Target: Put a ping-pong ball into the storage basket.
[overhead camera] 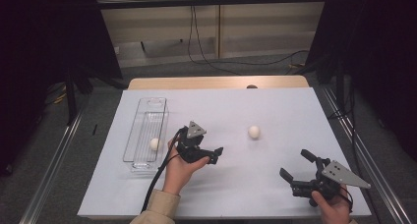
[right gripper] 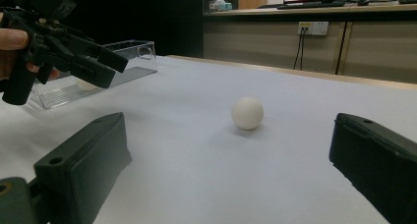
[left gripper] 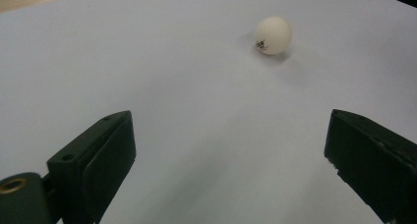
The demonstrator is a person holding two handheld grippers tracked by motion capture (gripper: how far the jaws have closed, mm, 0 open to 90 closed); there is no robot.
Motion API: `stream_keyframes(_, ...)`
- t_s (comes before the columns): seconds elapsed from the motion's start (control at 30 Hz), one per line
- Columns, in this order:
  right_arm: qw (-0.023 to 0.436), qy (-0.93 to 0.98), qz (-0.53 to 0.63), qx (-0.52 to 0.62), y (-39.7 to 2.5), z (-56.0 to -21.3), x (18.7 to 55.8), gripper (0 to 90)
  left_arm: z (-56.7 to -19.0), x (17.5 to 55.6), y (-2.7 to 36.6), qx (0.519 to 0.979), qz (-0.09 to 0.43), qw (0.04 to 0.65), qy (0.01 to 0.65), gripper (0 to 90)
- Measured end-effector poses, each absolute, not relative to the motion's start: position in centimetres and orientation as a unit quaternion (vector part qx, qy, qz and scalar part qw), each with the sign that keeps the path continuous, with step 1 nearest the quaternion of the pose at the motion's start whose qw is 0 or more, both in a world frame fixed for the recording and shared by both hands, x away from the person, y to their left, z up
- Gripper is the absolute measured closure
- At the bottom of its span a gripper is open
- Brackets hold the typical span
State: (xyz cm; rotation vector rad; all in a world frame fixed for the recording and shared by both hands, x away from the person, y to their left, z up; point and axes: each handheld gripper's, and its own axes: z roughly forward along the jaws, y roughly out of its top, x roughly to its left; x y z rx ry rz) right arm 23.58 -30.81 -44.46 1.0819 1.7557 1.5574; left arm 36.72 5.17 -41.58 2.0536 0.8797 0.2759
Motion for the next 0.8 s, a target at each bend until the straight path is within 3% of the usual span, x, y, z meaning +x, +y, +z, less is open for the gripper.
stream_keyframes(0.8,0.275,0.655,0.579,0.400,-30.8,-44.4,23.6,1.1,-42.2,36.7,3.9,0.827,0.094,0.437,0.342,4.8)
